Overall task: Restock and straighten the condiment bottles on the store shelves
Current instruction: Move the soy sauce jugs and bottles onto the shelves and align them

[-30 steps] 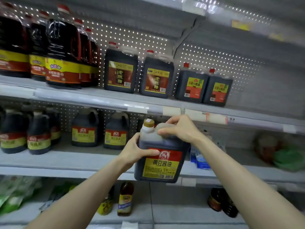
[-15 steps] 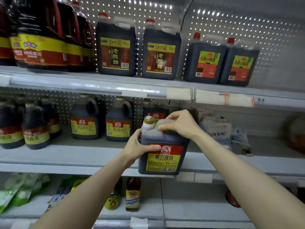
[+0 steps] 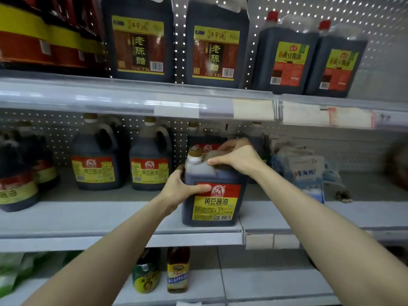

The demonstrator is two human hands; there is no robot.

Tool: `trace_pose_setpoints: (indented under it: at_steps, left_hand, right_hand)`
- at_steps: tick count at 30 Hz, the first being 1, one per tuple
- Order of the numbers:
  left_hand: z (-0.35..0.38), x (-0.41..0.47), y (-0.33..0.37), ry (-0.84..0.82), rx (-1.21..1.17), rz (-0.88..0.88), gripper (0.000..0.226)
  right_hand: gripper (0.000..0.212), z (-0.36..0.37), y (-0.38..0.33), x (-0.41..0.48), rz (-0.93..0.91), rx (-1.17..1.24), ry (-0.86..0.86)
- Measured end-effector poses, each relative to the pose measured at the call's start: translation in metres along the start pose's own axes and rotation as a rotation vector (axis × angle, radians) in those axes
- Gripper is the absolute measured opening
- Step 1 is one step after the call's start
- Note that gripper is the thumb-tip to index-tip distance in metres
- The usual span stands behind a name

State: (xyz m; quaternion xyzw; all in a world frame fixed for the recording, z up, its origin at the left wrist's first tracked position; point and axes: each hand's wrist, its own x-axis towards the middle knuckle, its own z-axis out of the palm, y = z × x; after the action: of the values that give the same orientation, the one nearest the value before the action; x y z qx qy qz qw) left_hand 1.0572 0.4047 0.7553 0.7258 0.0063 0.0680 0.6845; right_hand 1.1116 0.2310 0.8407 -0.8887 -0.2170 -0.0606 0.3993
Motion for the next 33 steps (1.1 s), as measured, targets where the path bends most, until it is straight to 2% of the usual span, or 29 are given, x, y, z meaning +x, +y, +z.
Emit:
trace_pose_setpoints:
  at_steps: [3,5,10,12,15,17,22,26,33]
  left_hand:
    - [-0.003,0.006,-0.007,0.004,-0.005,-0.026,0.09]
    - [-0.004,0.008,-0.009,0.004,0.007,-0.038,0.089]
    - [0.001,0.005,-0.011,0.013,-0.008,-0.05,0.057]
    - [0.004,0.001,-0.014,0.026,-0.016,-0.035,0.058]
    - [0.01,-0.007,-0.02,0.04,-0.029,-0.008,0.06]
    - [0.013,-0.014,-0.022,0.048,-0.025,0.004,0.061]
    - [0.016,-0.028,-0.024,0.061,-0.003,0.012,0.059]
    - [0.019,-0.033,-0.026,0.063,-0.029,-0.003,0.061]
    - [0.021,-0.035,-0.025,0.119,-0.061,-0.008,0.049]
  right_hand:
    - [0.052,0.005,0.0,0.004,0.006,0.015,0.002]
    - [0.049,0.009,0.002,0.005,0.001,0.021,0.01]
    - [0.028,0.014,0.011,0.002,0.015,0.169,0.083]
    - [0.033,0.017,0.018,-0.005,0.031,0.238,0.129]
    - [0.056,0.022,0.031,-0.021,0.062,0.289,0.176]
    - [0.062,0.024,0.039,-0.031,0.114,0.347,0.177]
    - [0.067,0.034,0.051,-0.051,0.267,0.436,0.122]
    - [0.064,0.041,0.055,-0.062,0.452,0.523,-0.004]
    - [0.057,0.048,0.062,-0.063,0.453,0.652,0.017]
